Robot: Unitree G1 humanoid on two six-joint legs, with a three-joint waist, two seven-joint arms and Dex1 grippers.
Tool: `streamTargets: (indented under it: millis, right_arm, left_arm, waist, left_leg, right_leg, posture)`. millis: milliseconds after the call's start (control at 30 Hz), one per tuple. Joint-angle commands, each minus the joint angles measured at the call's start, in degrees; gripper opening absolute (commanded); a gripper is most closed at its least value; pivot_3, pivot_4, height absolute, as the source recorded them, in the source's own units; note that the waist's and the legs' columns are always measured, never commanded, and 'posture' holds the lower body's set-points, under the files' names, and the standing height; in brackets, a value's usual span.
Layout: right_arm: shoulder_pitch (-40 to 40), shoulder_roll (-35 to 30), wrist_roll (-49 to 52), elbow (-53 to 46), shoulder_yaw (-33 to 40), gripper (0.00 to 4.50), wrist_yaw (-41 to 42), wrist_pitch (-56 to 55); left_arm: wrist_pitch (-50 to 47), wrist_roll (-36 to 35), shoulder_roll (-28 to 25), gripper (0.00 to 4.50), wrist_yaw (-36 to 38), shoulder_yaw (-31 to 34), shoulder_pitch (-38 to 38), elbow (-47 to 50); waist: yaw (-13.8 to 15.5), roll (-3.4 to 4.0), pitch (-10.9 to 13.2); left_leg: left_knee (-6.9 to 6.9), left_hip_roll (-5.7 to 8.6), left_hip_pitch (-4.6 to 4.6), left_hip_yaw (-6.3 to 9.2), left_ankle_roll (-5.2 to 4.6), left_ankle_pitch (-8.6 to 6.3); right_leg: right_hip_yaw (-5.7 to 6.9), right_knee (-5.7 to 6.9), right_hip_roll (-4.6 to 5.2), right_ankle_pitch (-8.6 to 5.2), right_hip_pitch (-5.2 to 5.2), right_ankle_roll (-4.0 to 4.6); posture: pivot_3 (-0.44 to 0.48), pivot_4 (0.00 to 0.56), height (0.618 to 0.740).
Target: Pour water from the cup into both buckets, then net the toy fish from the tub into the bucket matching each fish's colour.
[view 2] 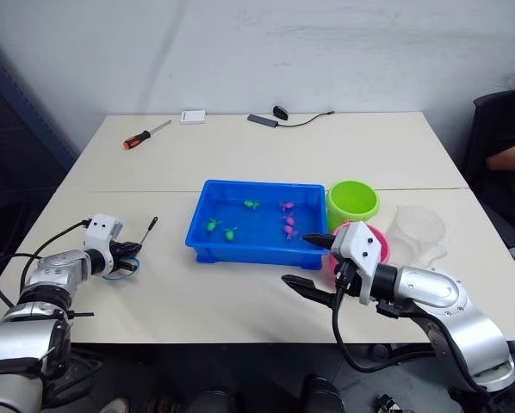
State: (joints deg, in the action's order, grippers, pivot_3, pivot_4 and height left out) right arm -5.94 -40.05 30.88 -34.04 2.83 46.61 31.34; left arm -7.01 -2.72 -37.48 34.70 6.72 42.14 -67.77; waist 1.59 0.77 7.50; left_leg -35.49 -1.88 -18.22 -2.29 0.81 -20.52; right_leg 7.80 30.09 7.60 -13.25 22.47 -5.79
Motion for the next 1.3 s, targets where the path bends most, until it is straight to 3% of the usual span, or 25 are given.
streamTargets:
  millis: [33, 233, 433, 567, 733, 833, 1300]
  right_arm:
    - [-0.69, -0.32, 0.41, -1.23, 1.07, 4.5, -0.28, -0.79]
    - [-1.08, -0.25, 0.62, -0.39, 0.51, 4.5, 0.29, -0.75]
    - [-4.28, -0.27, 0.81, 2.39, -0.6, 4.5, 1.84, -0.25]
    - [-7.41, -0.16, 0.07, 4.96, -1.99, 4.5, 0.18, 3.26]
    - [-9.23, -0.81, 2.21, 5.84, -3.21, 4.5, 1.35, 7.89]
    - [-10.36, -1.54, 2.61, 5.82, -4.36, 4.5, 2.03, 10.83]
    - [-16.31, 0.23, 3.36, 6.44, -7.95, 4.5, 0.45, 17.95]
  left_arm:
    - [2.31, 0.25, -1.36, 0.02, -0.04, 0.31, -1.26, 4.73]
    - [4.15, -1.5, -5.35, 0.02, 0.34, 2.72, -8.58, 27.89]
    - [-2.89, -9.38, -7.69, 0.02, 10.49, 3.78, -14.87, 52.66]
    - [-8.55, -14.18, -6.01, 0.02, 17.17, -0.85, -13.59, 64.49]
    - [-10.01, -15.76, -2.55, 0.02, 23.76, -8.22, -11.17, 69.7]
    - [-6.33, -14.31, -0.93, 0.02, 28.22, -12.15, -9.64, 68.1]
    - [0.92, -13.36, 3.72, 0.02, 42.08, -20.5, -5.74, 62.69]
  waist:
    - [0.02, -0.03, 0.02]
    - [-0.13, -0.3, 0.2]
    - [0.13, 0.15, 0.17]
    - [0.15, 0.12, 0.18]
    - [-0.09, 0.18, 0.18]
    - [-0.12, 0.17, 0.18]
    - [-0.07, 0.17, 0.19]
  left_leg:
    - [0.0, 0.0, 0.0, 0.0, 0.0, 0.0]
    - [0.01, -0.36, -0.03, 0.02, 0.04, 0.02]
    - [-0.01, -0.34, 0.02, -0.03, 0.03, 0.01]
    - [-0.01, -0.36, -0.06, 0.0, 0.02, 0.01]
    - [-0.03, 0.01, -0.12, -0.08, -0.32, 0.21]
    - [-0.06, 0.02, -0.13, -0.11, -0.34, 0.23]
    - [-0.27, 0.07, -0.22, -0.15, -0.38, 0.25]
  right_leg:
    - [0.0, 0.0, 0.0, 0.0, 0.0, 0.0]
    - [-0.03, 0.06, -0.01, 0.01, 0.06, 0.01]
    - [-0.06, -0.01, 0.1, 0.0, 0.05, 0.05]
    - [-0.03, -0.07, 0.08, -0.08, 0.06, 0.21]
    - [-0.04, -0.05, -0.03, -0.01, 0.0, 0.09]
    - [-0.06, -0.02, -0.07, -0.01, 0.0, 0.09]
    - [0.0, -0.07, -0.13, -0.02, 0.01, 0.11]
  posture:
    - [0.0, 0.15, 0.74]
    - [0.0, 0.15, 0.74]
    - [0.0, 0.15, 0.74]
    - [0.0, 0.15, 0.74]
    - [0.0, 0.15, 0.74]
    - [0.0, 0.15, 0.74]
    - [0.0, 0.15, 0.74]
